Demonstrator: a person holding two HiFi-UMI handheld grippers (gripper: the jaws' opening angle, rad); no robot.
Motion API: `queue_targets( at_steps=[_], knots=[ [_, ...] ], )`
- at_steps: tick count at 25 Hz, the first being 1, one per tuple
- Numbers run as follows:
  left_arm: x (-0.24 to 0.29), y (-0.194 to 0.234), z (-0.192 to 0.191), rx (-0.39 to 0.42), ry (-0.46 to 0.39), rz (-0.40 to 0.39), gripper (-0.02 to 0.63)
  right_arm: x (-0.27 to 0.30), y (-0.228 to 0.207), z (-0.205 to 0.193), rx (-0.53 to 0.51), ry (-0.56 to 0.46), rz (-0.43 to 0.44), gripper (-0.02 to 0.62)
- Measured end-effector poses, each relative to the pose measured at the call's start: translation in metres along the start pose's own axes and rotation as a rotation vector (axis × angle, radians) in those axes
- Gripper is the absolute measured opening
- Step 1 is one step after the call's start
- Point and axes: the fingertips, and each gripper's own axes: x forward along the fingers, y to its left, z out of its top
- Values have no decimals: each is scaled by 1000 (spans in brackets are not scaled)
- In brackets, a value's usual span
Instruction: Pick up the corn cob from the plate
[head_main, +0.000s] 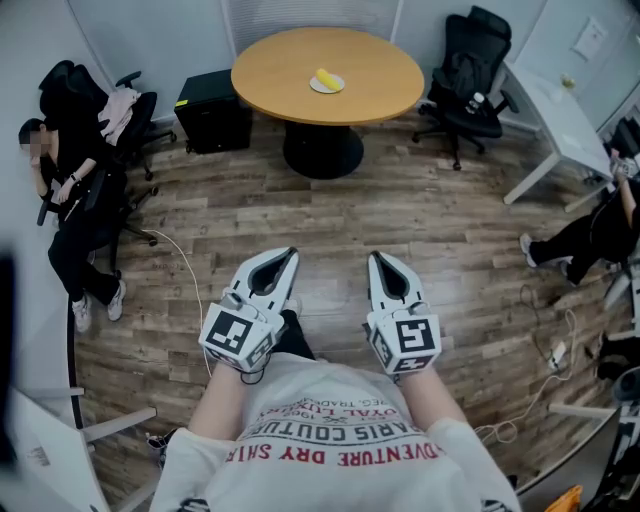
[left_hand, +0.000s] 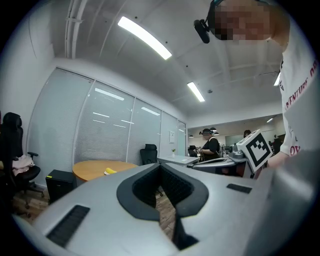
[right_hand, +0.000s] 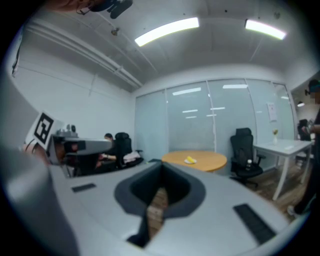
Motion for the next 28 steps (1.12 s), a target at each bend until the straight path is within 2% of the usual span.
queue_targets(
  at_steps=[7, 17, 22, 28],
  knots=[
    [41, 48, -2, -16, 1, -30, 31, 57, -20, 3, -16, 23, -54, 28],
    [127, 178, 7, -24, -2, -80, 32, 204, -45, 29, 1, 49, -96, 29],
    [164, 254, 9, -28, 6, -68, 32, 283, -49, 45, -9, 40, -101, 29],
    [195, 310, 6, -40, 29, -49, 32, 350, -58, 46, 6, 72, -85, 29]
  ],
)
